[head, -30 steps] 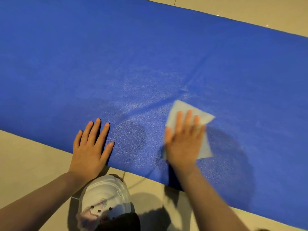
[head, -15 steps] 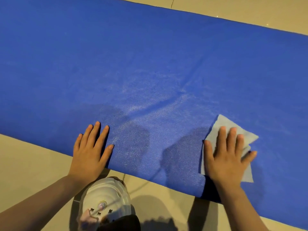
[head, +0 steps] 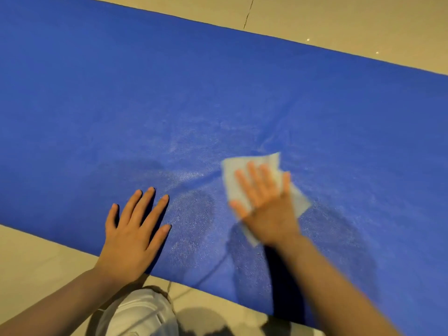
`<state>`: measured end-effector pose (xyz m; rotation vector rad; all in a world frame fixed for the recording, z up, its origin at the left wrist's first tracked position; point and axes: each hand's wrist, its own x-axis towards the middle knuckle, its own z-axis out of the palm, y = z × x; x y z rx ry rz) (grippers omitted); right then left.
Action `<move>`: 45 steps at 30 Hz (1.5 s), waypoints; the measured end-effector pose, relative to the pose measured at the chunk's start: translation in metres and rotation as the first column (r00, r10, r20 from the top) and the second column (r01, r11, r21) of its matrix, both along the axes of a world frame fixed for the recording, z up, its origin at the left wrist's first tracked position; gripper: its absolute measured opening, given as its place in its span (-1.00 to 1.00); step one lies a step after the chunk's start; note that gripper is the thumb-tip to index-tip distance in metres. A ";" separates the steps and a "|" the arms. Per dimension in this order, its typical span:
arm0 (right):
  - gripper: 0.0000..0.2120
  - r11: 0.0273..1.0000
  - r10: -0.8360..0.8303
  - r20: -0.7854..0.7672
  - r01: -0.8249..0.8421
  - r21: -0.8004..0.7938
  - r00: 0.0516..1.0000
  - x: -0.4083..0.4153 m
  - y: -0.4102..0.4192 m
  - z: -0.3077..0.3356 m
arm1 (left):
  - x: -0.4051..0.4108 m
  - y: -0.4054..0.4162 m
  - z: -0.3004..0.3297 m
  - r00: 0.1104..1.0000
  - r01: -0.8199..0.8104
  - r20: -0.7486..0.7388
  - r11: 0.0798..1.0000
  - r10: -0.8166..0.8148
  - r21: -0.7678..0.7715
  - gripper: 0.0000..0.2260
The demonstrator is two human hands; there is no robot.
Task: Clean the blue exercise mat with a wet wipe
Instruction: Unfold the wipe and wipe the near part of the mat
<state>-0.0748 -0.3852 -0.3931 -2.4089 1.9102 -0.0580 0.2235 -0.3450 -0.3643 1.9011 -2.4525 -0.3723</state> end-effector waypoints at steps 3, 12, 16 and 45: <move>-0.32 0.944 -0.329 -0.043 0.330 0.008 0.943 -0.079 -0.062 0.003 | 0.004 -0.002 0.001 0.999 0.044 0.021 0.999 -0.044 -0.017 -0.48; -0.38 0.943 -0.333 0.110 0.333 0.025 0.936 0.027 -0.075 0.010 | 0.002 0.001 -0.003 0.999 0.036 0.022 0.999 -0.036 -0.009 -0.48; -0.49 0.989 -0.097 0.240 0.120 -0.084 0.966 0.083 -0.026 0.005 | 0.009 -0.002 0.002 0.996 0.087 0.007 0.996 -0.087 0.032 -0.46; -0.18 0.757 -0.032 -0.101 0.090 0.647 0.994 -0.026 0.144 0.098 | -0.069 0.006 0.070 0.899 0.383 -0.112 0.884 -0.424 -0.268 -0.66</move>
